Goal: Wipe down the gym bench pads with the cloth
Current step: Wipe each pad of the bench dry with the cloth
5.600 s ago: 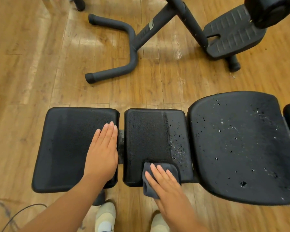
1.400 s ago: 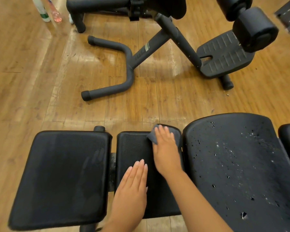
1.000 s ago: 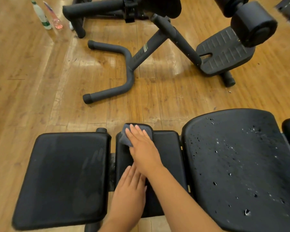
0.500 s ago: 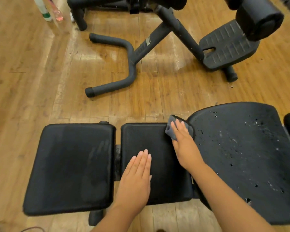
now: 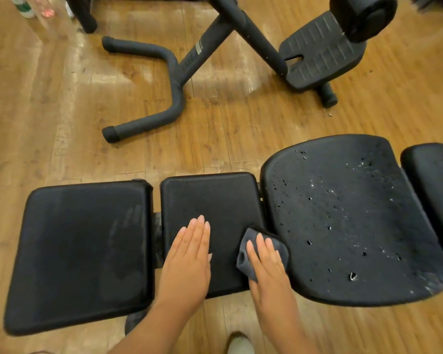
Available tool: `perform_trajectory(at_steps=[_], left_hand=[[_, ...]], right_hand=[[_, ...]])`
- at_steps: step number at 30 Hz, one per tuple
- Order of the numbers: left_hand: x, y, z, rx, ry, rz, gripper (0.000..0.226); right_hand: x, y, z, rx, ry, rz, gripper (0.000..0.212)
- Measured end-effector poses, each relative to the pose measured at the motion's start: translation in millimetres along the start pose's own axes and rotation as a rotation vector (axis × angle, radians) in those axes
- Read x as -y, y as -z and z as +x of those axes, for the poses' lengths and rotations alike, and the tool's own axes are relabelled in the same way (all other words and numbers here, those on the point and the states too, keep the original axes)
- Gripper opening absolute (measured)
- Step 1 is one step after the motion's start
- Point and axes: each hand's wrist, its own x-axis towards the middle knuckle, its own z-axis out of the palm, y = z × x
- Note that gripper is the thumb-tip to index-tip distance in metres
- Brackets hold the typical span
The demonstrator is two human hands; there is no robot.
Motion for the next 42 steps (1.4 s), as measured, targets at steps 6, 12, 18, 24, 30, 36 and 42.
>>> perform_trajectory(at_steps=[6, 12, 18, 24, 30, 36, 42], left_hand=[[0.5, -2.6, 0.7, -0.003, -0.028, 0.04, 0.054], [0.4, -1.2, 1.1, 0.007, -0.023, 0.065, 0.055], [1.2, -2.1, 1.6, 0.032, -0.02, 0.078, 0.056], [-0.8, 2.7, 1.4, 0.041, -0.005, 0.085, 0.056], [0.0, 3.5, 2.1, 0.032, -0.014, 0.073, 0.057], [10.1, 9.4, 4.4, 0.04, -0.1, 0.069, 0.052], [47.6, 16.0, 17.4, 0.071, -0.383, 0.207, 0.051]], right_hand=[[13.8, 20.1, 63.7, -0.025, -0.02, 0.056, 0.054], [11.4, 36.5, 149.3, 0.009, -0.045, 0.289, 0.05], [10.4, 34.3, 131.7, -0.007, -0.002, 0.228, 0.051], [6.7, 26.3, 38.9, 0.03, -0.005, 0.182, 0.057], [6.0, 1.9, -37.4, 0.059, -0.094, 0.14, 0.072], [39.1, -24.8, -40.5, -0.194, -0.282, 0.204, 0.078], [112.9, -49.8, -43.6, -0.132, -0.181, 0.113, 0.069]])
